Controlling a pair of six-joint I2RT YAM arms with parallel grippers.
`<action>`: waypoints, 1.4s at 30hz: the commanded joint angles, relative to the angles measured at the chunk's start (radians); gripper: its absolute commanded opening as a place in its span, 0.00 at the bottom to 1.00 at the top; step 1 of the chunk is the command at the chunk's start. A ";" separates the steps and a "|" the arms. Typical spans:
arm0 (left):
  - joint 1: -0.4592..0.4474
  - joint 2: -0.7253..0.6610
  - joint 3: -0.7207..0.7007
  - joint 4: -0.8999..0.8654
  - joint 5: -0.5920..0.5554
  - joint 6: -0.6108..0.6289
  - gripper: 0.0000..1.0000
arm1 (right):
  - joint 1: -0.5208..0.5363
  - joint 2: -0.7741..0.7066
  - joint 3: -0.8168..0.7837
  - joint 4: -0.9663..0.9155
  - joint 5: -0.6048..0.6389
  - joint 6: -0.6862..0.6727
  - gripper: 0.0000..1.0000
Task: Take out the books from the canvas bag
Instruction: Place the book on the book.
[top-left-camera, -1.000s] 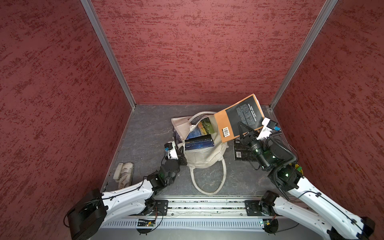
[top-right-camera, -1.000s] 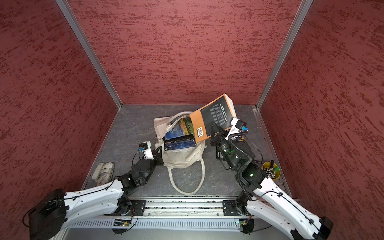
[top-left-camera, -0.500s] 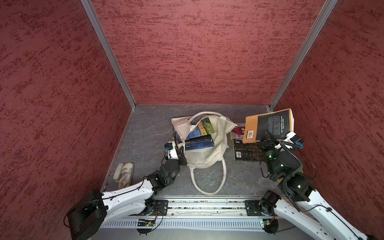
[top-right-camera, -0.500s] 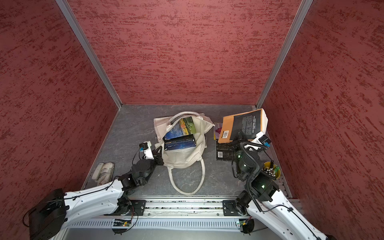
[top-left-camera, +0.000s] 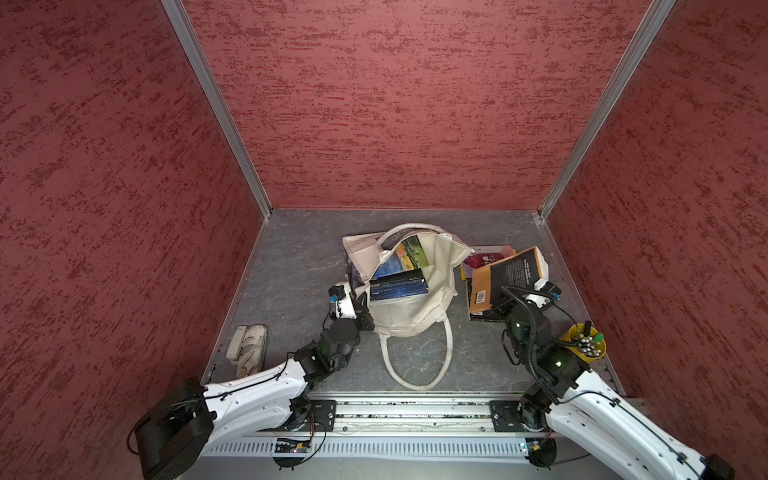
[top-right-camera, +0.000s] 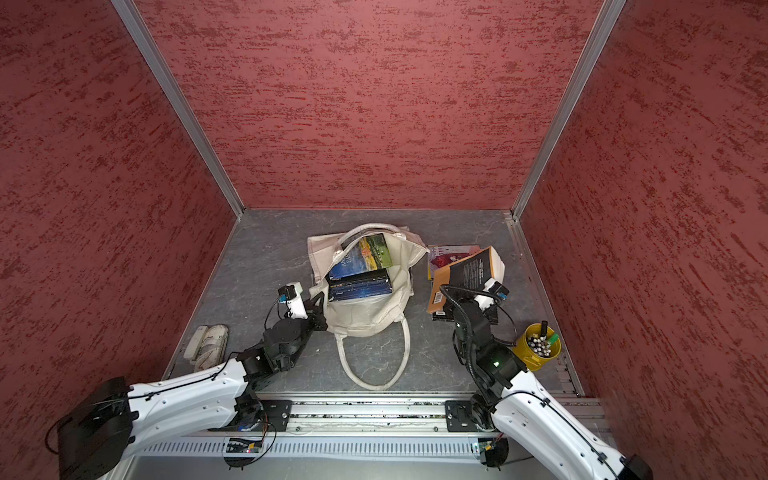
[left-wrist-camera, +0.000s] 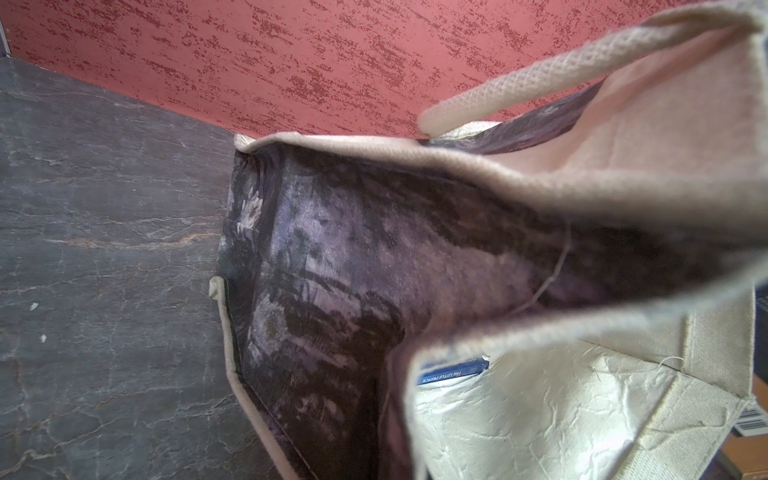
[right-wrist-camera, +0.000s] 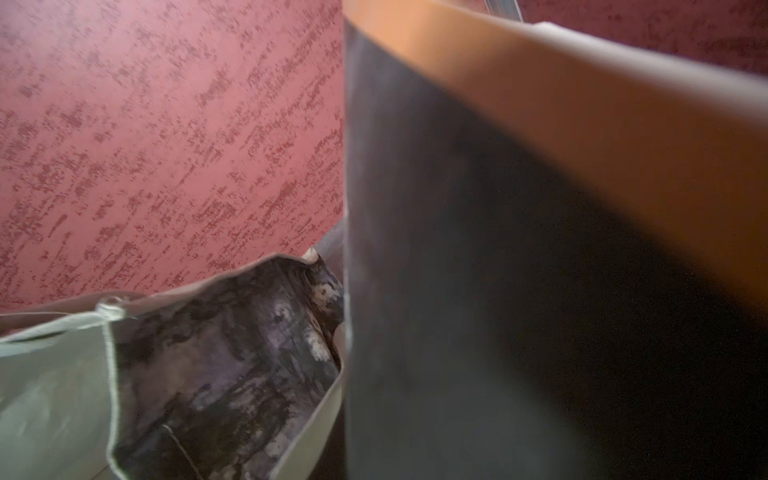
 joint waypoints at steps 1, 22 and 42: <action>0.003 -0.006 0.025 -0.003 -0.025 0.001 0.00 | -0.046 0.015 -0.021 0.177 -0.092 0.074 0.00; 0.004 0.003 0.028 -0.003 -0.031 0.004 0.00 | -0.338 0.257 -0.231 0.458 -0.397 0.248 0.00; 0.004 0.016 0.033 -0.003 -0.030 0.003 0.00 | -0.488 0.421 -0.241 0.465 -0.564 0.239 0.31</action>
